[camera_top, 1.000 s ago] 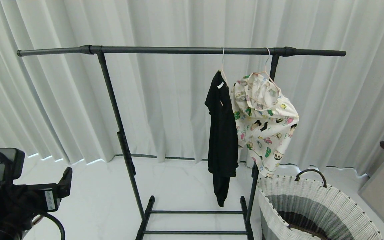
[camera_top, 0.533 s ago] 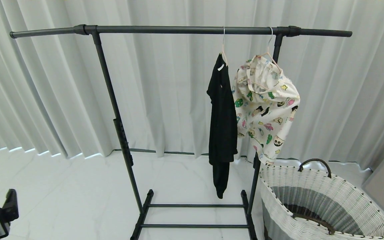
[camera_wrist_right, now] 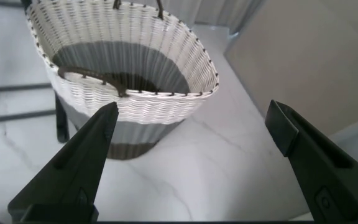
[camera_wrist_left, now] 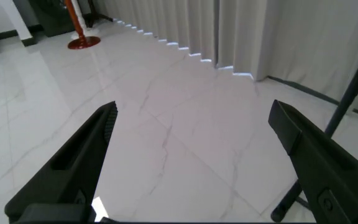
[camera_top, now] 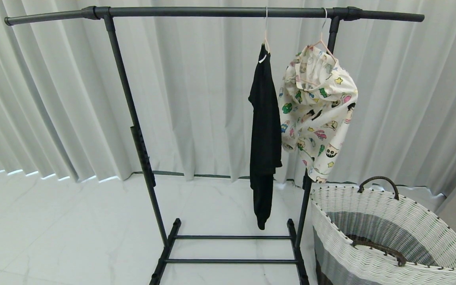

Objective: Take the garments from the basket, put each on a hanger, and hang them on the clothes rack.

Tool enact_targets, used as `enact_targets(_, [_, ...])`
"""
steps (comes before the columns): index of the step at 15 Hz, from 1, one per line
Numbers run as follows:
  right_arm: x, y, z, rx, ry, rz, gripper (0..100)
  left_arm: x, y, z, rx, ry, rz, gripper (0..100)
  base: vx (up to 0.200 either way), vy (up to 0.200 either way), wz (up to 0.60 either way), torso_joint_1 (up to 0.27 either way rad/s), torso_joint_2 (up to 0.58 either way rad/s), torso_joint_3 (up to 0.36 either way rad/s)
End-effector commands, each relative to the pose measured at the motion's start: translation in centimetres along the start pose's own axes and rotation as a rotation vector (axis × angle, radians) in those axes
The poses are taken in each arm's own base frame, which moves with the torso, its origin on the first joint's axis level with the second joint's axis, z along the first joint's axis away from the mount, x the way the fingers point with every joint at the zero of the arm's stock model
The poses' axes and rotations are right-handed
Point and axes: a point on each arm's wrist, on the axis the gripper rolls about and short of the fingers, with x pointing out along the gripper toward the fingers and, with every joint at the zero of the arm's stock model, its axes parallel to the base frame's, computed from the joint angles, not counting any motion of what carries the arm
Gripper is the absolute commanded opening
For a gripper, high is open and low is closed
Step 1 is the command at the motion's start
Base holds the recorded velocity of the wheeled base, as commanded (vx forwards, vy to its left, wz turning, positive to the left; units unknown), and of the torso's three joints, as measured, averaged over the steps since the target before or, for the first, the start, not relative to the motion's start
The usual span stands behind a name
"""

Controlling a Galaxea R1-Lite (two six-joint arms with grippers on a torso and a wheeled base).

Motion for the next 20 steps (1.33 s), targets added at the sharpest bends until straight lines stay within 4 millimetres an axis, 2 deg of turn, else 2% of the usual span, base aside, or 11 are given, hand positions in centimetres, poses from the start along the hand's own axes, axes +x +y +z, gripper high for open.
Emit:
enact_targets(1, [-1.0, 0.1, -2.8, 0.041, -0.134, -0.035, 100, -3.0, 2.0, -2.7, -0.017, -0.112, 0.012, 100, 0.0, 0.0, 0.0, -0.022, 0.07, 0.051])
enact_targets(5, [-0.9, 0.0, -2.4, 0.057, -0.202, -0.072, 100, -3.1, 1.9, -2.2, 0.002, -0.164, -0.039, 100, 0.0, 0.0, 0.0, 0.0, 0.0, 0.0])
enact_targets(7, [-0.9, 0.0, -2.4, 0.059, -0.193, -0.078, 100, -3.3, 1.2, -2.1, 0.028, -0.258, -0.396, 100, 0.0, 0.0, 0.0, 0.0, 0.0, 0.0])
enact_targets(8, [-0.9, 0.0, -2.4, 0.059, -0.193, -0.078, 100, -3.4, 0.7, -2.5, 0.057, -0.252, -0.573, 100, 0.0, 0.0, 0.0, 0.0, 0.0, 0.0])
enact_targets(9, [-0.9, 0.0, -2.4, 0.06, -0.193, -0.078, 100, -3.4, 0.4, -3.3, 0.088, -0.185, -0.627, 100, 0.0, 0.0, 0.0, 0.0, 0.0, 0.0])
enact_targets(12, [-0.9, 0.0, -2.5, 0.057, -0.2, -0.063, 100, -3.2, 0.6, -3.8, 0.065, -0.109, -0.506, 100, 0.0, 0.0, 0.0, 0.0, 0.0, 0.0])
enact_targets(13, [-1.0, -0.1, -2.5, 0.059, -0.225, -0.028, 100, -3.2, 0.6, -3.8, 0.038, -0.102, -0.506, 100, 0.0, 0.0, 0.0, 0.0, 0.0, 0.0])
enact_targets(16, [-1.5, 0.3, -2.9, 0.152, -0.307, 0.239, 100, -3.2, 0.6, -3.9, -0.119, -0.047, -0.497, 100, 0.0, 0.0, 0.0, 0.0, 0.0, 0.0])
enact_targets(18, [-1.4, 0.5, -3.3, 0.203, -0.262, 0.295, 100, -3.2, 0.6, -3.9, -0.201, -0.021, -0.495, 100, 0.0, 0.0, 0.0, 0.0, 0.0, 0.0])
enact_targets(20, [-1.4, 0.5, -3.3, 0.231, -0.257, 0.302, 100, -3.2, 0.6, -4.0, -0.196, -0.021, -0.498, 100, 0.0, 0.0, 0.0, 0.0, 0.0, 0.0])
